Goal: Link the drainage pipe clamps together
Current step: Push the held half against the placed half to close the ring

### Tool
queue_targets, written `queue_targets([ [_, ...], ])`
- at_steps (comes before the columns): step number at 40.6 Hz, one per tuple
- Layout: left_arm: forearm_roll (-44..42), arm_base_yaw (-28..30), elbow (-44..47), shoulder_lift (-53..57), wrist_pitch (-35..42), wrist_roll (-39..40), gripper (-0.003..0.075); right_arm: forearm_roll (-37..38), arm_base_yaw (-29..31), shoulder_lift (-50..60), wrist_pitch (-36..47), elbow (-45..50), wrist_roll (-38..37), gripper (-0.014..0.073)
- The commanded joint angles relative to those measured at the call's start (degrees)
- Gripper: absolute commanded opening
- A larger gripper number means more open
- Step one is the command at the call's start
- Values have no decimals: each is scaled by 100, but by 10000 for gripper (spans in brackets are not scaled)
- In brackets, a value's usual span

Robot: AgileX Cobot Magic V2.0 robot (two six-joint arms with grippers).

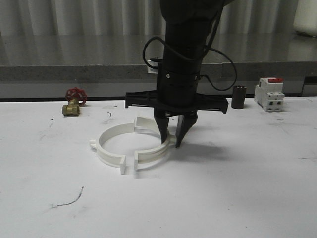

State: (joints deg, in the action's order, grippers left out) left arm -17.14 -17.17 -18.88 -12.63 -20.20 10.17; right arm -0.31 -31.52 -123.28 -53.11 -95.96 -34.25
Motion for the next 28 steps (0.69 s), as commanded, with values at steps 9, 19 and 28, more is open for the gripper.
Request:
queue_targets([
  [9, -37, 12, -167, -51, 462, -6, -20, -68, 5, 349, 320, -179, -117, 117],
  [19, -37, 12, -167, -51, 462, -6, -20, -124, 5, 344, 366, -179, -117, 117],
  [28, -37, 12, -167, -51, 462, -6, -20, -138, 5, 280, 384, -179, -117, 117],
])
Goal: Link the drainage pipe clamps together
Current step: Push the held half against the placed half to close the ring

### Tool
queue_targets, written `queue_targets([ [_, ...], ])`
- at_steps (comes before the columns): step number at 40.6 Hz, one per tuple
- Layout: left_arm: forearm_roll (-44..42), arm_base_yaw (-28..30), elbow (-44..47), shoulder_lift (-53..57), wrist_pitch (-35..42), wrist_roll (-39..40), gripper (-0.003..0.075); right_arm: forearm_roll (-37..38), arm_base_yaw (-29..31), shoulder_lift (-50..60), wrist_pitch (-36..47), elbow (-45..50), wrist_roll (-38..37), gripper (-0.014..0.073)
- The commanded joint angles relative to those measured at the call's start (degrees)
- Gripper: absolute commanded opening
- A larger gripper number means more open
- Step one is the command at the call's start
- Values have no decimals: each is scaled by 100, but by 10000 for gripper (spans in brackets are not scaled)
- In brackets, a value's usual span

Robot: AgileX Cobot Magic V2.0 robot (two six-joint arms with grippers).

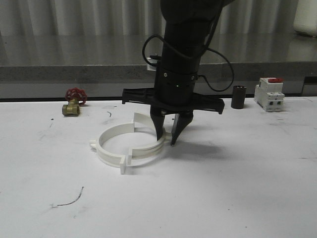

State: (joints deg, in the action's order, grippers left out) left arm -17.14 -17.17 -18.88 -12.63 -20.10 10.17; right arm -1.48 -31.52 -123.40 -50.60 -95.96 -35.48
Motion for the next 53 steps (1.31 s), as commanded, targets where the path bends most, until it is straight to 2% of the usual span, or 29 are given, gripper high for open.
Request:
queue_targets([
  [1, -37, 12, -167, -51, 452, -6, -20, -22, 5, 279, 126, -179, 7, 117],
  [53, -37, 12, -167, -51, 452, -6, -20, 15, 5, 225, -45, -179, -42, 117],
])
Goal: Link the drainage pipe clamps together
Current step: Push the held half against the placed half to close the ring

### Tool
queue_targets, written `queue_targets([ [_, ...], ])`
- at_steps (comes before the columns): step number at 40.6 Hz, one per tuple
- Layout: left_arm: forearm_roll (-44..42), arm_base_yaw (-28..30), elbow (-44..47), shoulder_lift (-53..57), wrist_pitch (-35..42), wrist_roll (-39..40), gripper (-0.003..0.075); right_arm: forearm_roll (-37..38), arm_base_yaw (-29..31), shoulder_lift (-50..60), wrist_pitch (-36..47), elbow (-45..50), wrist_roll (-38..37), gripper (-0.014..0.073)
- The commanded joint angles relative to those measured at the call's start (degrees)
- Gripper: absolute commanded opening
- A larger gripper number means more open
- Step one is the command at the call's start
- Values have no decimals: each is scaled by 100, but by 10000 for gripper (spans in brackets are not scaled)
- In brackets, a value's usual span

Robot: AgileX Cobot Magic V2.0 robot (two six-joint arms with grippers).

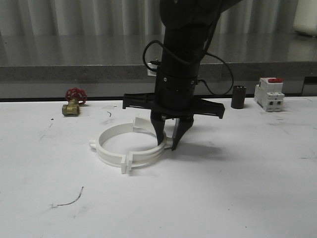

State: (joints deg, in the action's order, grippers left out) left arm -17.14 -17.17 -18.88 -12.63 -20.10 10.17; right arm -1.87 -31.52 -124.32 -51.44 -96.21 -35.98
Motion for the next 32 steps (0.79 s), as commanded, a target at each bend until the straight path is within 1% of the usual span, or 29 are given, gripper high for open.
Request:
queue_targets([
  [1, -37, 12, -167, -51, 452, -6, -20, 55, 5, 317, 38, -154, 3, 117],
  [22, -37, 12, -167, -51, 452, -6, -20, 49, 5, 317, 79, -154, -3, 121],
  [25, -37, 12, -167, -51, 452, -6, -20, 49, 5, 317, 81, -154, -2, 147],
  [30, -37, 12, -167, -51, 452, -6, -20, 16, 5, 317, 123, -154, -2, 215],
  [32, -37, 12, -167, -51, 452, -6, -20, -11, 5, 317, 155, -154, -2, 225],
])
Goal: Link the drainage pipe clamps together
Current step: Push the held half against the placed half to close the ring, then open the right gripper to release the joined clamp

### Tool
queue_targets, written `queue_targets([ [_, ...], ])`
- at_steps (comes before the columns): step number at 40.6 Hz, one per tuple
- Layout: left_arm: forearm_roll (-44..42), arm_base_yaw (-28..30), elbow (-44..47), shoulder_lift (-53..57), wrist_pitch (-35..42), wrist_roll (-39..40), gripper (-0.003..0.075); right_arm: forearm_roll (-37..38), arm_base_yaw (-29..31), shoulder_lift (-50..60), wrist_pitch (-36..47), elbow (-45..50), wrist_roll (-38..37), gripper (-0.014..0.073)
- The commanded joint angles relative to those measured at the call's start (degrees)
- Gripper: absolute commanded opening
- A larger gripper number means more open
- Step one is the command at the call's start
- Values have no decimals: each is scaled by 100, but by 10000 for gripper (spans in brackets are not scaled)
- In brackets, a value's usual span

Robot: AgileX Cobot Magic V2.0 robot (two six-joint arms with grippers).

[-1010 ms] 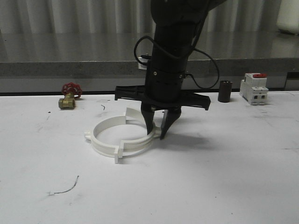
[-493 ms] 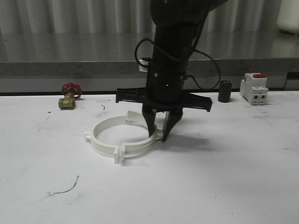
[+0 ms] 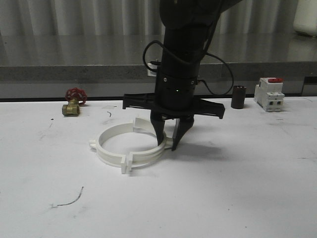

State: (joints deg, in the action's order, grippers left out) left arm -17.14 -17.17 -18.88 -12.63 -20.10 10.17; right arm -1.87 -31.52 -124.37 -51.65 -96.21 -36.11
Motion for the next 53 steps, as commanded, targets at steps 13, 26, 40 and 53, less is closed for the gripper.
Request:
queue_targets([
  [13, -37, 12, -167, -51, 452, -6, -20, -81, 5, 322, 273, -154, -32, 224],
  [26, -37, 12, -167, -51, 452, -6, -20, -81, 5, 322, 232, -154, -32, 224],
  [40, -37, 12, -167, -51, 452, -6, -20, -81, 5, 322, 227, -154, -32, 228],
  [53, -37, 12, -167, -51, 452, -6, -20, -81, 5, 322, 232, -154, -32, 321],
])
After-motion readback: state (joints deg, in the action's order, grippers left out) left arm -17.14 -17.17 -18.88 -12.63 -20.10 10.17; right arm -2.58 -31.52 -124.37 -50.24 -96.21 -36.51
